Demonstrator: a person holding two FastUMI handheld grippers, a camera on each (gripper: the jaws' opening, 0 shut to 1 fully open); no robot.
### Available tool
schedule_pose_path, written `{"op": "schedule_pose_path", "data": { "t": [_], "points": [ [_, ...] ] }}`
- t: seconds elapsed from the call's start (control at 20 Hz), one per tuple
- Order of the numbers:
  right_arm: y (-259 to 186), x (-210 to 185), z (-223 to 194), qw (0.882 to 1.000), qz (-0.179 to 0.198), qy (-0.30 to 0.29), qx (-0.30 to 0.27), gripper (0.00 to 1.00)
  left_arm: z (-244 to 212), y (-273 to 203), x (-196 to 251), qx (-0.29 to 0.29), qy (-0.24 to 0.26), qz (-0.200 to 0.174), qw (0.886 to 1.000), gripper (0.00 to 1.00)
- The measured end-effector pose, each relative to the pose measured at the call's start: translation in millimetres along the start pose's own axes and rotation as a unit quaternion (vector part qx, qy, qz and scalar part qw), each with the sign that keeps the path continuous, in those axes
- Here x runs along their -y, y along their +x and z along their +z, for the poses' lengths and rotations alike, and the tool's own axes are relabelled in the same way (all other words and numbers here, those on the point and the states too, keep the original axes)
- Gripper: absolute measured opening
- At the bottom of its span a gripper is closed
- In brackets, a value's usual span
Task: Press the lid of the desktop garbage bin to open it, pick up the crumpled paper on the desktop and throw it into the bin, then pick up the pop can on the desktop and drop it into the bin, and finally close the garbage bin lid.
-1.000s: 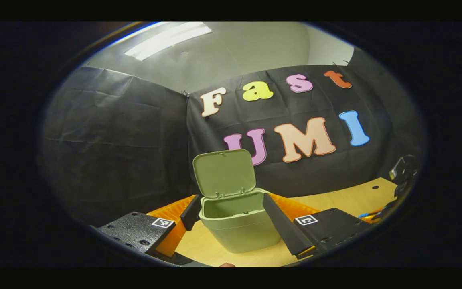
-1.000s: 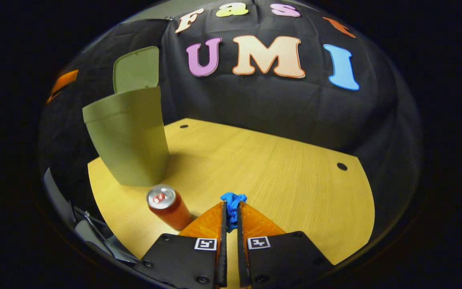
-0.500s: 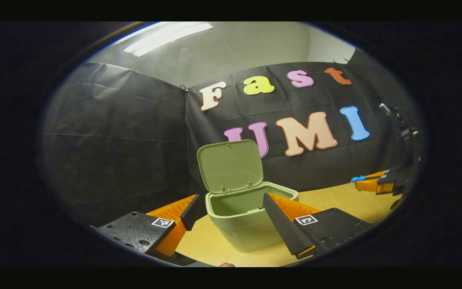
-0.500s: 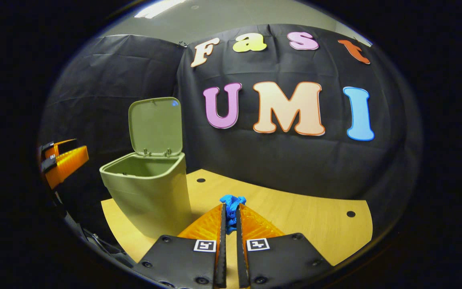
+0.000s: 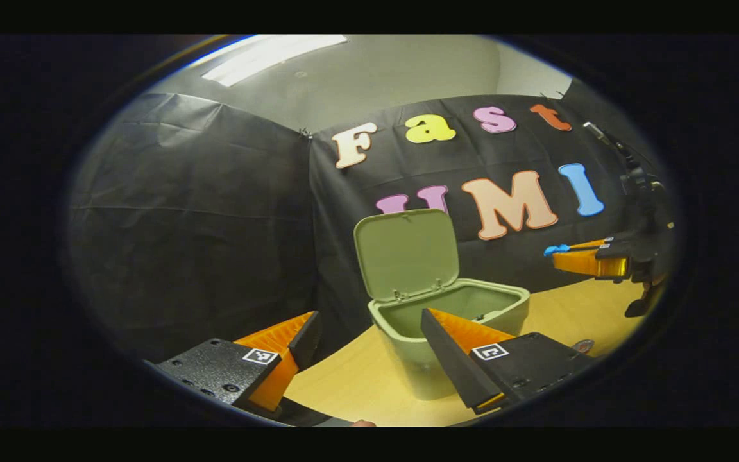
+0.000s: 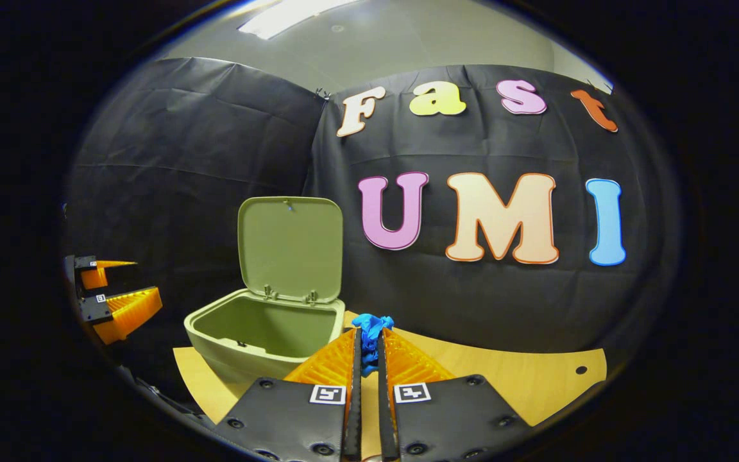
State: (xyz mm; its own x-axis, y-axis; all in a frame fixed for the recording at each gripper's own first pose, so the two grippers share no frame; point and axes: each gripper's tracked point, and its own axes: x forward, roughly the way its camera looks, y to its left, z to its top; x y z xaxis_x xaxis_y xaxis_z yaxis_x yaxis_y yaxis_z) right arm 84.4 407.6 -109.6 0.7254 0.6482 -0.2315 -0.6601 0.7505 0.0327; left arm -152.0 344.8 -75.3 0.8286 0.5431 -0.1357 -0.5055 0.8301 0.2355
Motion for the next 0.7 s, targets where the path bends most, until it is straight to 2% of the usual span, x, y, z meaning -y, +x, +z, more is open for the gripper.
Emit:
{"op": "schedule_pose_path", "data": {
  "t": [0.35, 0.4, 0.6, 0.7],
  "points": [
    [35, -53, 10, 0.999, 0.044, -0.002, 0.012, 0.12, -21, -1, -42, -0.017, -0.001, 0.024, 1.000, 0.93],
    [38, -59, 8, 0.999, 0.050, -0.004, 0.010, 0.15, -21, 0, -43, -0.016, -0.002, 0.024, 1.000, 0.94],
    [34, -65, 2, 0.998, 0.058, -0.007, 0.009, 1.00, -16, 0, -34, -0.008, 0.001, 0.014, 1.000, 0.94],
    [29, -54, 4, 0.999, 0.049, -0.013, 0.014, 1.00, -12, -1, -21, -0.001, -0.003, 0.000, 1.000, 0.93]
  ]
}}
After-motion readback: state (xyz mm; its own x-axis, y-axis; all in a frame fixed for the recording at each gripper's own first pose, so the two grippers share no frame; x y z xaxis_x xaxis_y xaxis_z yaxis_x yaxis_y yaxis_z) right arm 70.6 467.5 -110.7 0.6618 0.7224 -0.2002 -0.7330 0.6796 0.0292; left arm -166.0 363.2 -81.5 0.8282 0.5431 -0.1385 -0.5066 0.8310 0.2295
